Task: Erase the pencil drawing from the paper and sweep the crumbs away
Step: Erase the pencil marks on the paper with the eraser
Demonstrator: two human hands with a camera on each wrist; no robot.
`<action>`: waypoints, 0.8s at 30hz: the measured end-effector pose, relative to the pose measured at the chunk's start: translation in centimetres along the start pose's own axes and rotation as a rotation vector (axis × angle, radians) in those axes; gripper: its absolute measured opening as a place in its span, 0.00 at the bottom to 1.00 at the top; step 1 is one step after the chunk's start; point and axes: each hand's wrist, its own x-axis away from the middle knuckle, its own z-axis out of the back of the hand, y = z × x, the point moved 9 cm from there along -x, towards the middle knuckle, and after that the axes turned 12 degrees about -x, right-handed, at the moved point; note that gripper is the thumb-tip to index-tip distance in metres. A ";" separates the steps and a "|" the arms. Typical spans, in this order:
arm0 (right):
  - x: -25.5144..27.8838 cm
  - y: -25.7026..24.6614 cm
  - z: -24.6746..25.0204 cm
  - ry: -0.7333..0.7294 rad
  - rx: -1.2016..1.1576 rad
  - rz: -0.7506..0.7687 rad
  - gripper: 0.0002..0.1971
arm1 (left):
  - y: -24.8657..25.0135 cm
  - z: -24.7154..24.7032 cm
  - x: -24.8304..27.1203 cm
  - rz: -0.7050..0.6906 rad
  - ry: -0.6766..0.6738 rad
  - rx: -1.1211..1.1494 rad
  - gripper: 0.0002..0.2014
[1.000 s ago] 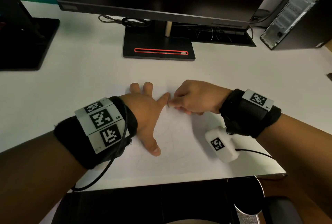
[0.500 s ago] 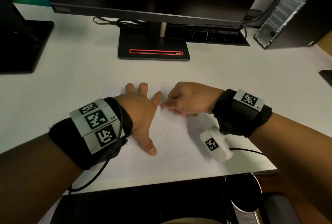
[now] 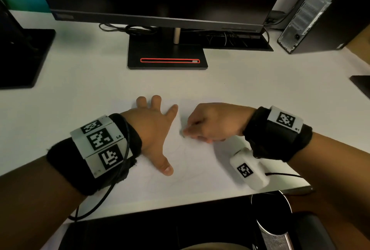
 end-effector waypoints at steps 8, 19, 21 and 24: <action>0.3 0.2 -0.3 -0.019 0.003 0.018 0.22 | 0.1 0.0 0.2 -0.005 0.014 -0.002 0.75; 0.8 1.0 1.0 0.059 0.009 0.037 0.23 | 0.1 0.0 0.1 -0.006 0.018 -0.011 0.75; 1.0 0.6 0.0 0.005 0.044 0.046 0.23 | 0.1 0.0 0.1 -0.004 0.018 -0.010 0.75; 1.0 1.0 0.2 -0.013 0.010 0.012 0.22 | 0.1 0.1 0.1 -0.001 0.015 -0.008 0.76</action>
